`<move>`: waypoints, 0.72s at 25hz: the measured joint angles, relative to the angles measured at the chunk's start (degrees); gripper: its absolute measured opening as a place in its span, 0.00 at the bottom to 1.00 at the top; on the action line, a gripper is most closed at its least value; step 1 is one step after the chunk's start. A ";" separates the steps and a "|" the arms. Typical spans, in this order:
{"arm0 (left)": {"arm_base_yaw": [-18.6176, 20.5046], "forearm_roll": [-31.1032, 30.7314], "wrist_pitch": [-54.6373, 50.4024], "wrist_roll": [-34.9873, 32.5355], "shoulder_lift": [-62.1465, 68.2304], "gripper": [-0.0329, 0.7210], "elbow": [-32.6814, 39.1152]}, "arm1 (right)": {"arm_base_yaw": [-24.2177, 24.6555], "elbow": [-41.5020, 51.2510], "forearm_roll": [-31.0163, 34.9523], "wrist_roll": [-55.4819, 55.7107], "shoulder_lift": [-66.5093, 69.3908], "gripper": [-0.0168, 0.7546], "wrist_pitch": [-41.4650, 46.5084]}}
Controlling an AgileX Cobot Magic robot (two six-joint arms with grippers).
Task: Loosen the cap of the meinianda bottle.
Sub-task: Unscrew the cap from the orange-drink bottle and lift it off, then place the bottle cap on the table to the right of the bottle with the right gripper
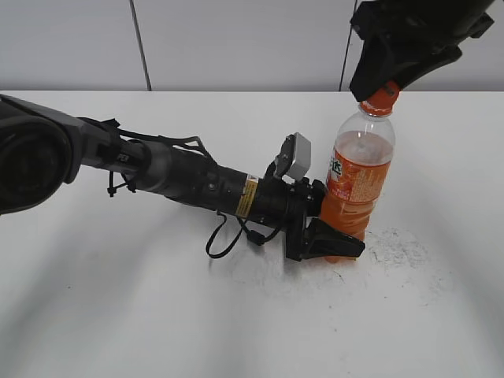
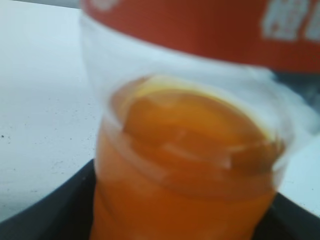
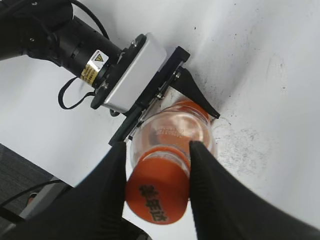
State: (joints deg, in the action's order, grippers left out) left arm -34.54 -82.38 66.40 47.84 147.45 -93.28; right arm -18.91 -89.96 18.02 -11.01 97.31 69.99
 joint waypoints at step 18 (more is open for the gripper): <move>0.00 -0.11 0.06 0.00 0.00 0.77 0.00 | 0.00 2.49 -15.15 4.97 -13.29 0.38 -0.05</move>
State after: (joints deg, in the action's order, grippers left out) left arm -34.54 -82.50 66.45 47.84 147.45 -93.28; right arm -18.91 -87.47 2.87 -6.05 84.02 69.94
